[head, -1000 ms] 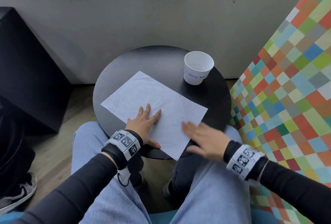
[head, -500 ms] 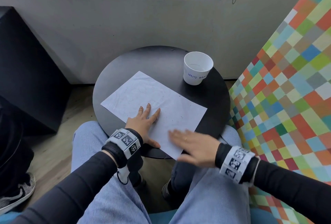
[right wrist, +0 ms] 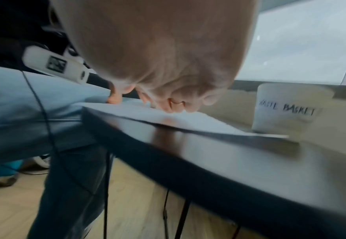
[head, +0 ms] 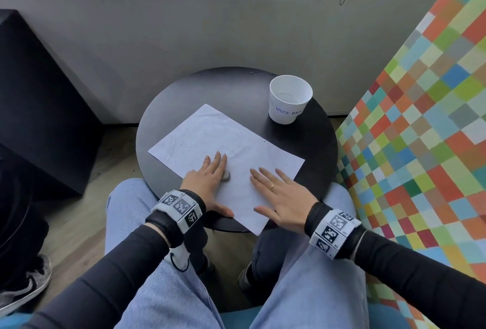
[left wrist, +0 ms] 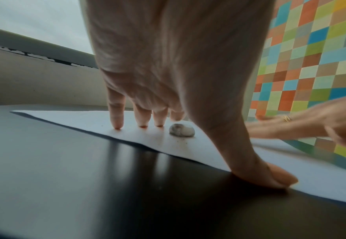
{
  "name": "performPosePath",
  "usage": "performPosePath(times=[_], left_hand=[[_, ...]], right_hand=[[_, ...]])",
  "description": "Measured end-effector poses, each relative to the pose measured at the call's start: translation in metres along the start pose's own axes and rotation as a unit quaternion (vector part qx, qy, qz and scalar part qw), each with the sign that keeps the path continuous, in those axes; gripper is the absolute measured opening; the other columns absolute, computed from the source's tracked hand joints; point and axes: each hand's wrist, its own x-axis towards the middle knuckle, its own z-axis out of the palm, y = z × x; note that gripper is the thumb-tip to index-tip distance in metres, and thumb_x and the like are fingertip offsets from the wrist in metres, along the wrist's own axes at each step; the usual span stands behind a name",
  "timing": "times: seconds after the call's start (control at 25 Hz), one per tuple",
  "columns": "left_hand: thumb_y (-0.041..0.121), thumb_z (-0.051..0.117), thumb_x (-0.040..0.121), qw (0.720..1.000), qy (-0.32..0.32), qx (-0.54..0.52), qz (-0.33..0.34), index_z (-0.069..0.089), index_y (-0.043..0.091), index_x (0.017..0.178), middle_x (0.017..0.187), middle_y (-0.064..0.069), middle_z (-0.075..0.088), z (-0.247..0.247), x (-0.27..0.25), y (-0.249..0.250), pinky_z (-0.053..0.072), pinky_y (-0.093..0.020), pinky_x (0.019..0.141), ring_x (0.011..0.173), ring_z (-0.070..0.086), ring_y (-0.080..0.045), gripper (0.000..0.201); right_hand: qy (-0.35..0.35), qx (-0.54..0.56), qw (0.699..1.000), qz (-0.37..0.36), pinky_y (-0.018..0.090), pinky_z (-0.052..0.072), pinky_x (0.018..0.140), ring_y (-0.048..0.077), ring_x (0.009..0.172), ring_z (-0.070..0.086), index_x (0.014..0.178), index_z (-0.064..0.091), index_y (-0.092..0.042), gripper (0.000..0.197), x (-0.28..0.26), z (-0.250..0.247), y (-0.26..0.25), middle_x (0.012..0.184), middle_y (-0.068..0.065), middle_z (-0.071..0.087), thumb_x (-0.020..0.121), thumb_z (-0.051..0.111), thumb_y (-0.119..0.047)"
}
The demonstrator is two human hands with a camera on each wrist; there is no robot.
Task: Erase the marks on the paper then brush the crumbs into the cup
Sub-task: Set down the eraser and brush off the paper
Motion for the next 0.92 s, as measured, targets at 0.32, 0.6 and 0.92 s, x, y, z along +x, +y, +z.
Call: performPosePath(times=[0.32,0.6,0.92], left_hand=[[0.075,0.072,0.062,1.0,0.001,-0.02,-0.003,-0.023,0.006,0.151,0.162,-0.004,-0.023,0.001,-0.002,-0.001,0.024,-0.037,0.119,0.152,-0.008,-0.02,0.148],[0.078,0.07,0.062,1.0,-0.004,-0.008,-0.008,-0.023,0.006,0.152,0.162,-0.003,-0.023,-0.001,-0.003,0.001,0.022,-0.038,0.12,0.152,-0.009,-0.019,0.148],[0.079,0.069,0.062,0.999,-0.022,0.021,-0.021,-0.022,0.005,0.152,0.162,-0.004,-0.024,-0.004,-0.003,0.006,0.021,-0.041,0.12,0.152,-0.009,-0.021,0.147]], right_hand=[[0.016,0.01,1.0,-0.014,0.031,-0.012,0.116,0.014,0.148,-0.002,0.153,0.007,-0.013,0.09,0.019,0.0,-0.009,0.161,0.001,0.002,0.083,-0.02,-0.062],[0.012,0.003,1.0,-0.011,0.034,-0.004,0.118,0.017,0.148,0.003,0.153,0.011,-0.013,0.08,0.024,0.001,-0.008,0.16,0.002,0.007,0.091,-0.001,-0.061],[0.0,0.02,0.999,-0.045,0.035,-0.003,0.119,0.015,0.148,0.001,0.153,0.008,-0.014,0.082,0.023,0.004,-0.01,0.16,0.0,0.003,0.089,-0.005,-0.064]])
